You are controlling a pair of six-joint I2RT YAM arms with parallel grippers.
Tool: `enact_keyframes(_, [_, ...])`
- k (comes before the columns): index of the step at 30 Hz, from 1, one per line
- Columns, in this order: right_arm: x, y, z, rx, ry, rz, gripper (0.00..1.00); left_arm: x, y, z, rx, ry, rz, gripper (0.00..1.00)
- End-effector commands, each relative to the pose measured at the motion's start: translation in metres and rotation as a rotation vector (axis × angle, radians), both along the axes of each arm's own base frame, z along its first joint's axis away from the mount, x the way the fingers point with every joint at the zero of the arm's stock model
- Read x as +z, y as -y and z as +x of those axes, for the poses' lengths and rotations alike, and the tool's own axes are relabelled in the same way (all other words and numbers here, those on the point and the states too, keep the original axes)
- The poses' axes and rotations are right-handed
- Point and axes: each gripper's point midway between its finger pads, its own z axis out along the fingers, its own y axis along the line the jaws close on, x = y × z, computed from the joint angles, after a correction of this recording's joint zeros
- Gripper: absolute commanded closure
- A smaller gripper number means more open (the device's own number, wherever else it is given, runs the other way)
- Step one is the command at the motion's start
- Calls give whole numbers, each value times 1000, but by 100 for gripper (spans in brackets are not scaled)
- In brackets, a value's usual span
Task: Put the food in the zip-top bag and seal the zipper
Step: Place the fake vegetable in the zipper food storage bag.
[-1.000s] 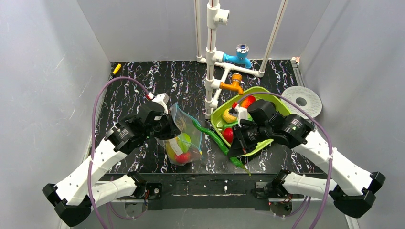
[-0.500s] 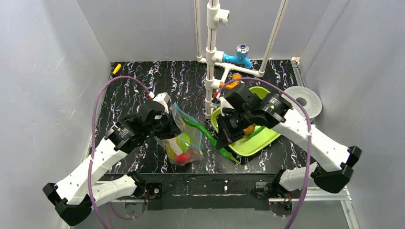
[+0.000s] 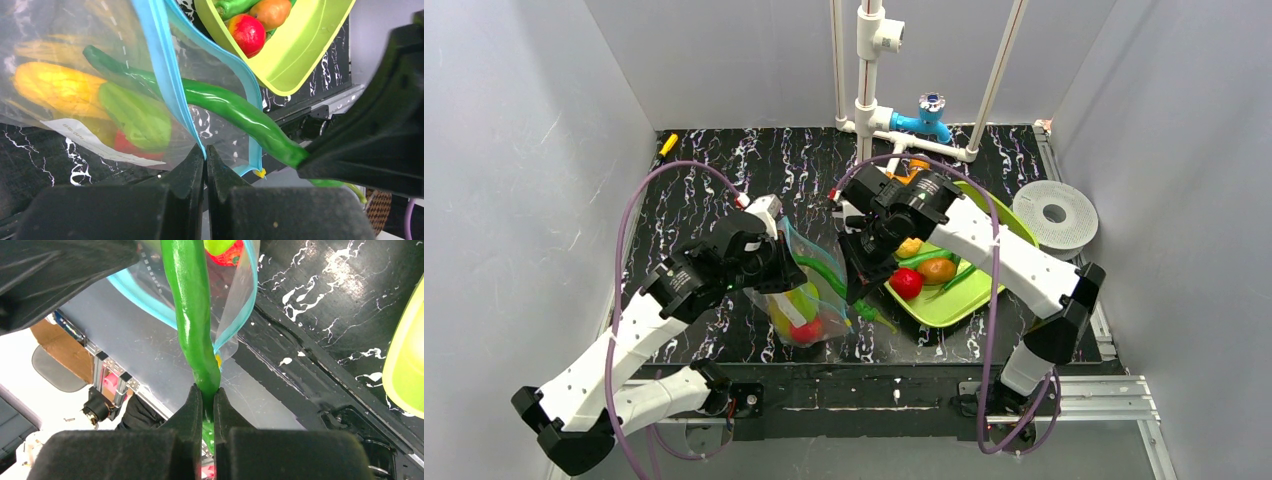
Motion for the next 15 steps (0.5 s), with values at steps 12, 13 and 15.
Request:
enact_keyframes(12, [22, -19, 3, -2, 28, 104, 99, 17, 7, 0, -14, 25, -61, 100])
enact_keyframes(13, [23, -26, 6, -6, 23, 121, 99, 19, 6, 0, -13, 29, -65, 100])
enact_keyframes(15, [15, -43, 13, -18, 1, 129, 99, 22, 5, -2, -13, 33, -79, 100])
